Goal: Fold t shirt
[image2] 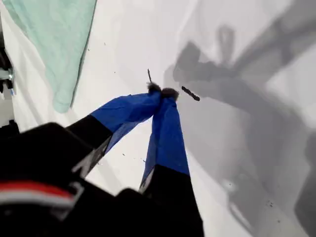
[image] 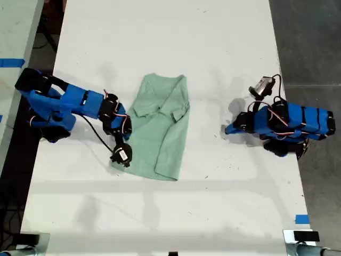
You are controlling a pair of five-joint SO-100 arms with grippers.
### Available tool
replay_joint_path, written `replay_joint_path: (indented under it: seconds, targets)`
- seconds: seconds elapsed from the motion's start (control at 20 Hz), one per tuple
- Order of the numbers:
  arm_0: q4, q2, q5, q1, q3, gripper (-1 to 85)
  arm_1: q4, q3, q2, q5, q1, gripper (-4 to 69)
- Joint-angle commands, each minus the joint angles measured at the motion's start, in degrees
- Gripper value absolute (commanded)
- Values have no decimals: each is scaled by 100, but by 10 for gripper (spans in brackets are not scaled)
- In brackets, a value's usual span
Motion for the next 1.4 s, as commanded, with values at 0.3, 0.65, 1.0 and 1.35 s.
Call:
replay_joint_path:
  seconds: [0.3, 0.65, 1.0, 1.35]
  targets:
    - [-940, -422, 1828, -554, -1468, 0, 35, 220, 62, 35, -44, -3]
    - [97, -3902, 2399, -439, -5572, 116, 35, 220, 62, 18, -53, -3]
    - [369, -3647, 2531, -396, -5563, 267, 44, 220, 62, 9, -62, -3]
    - [853, -3340, 1934, -896, -5581, 217, 44, 220, 62, 9, -62, -3]
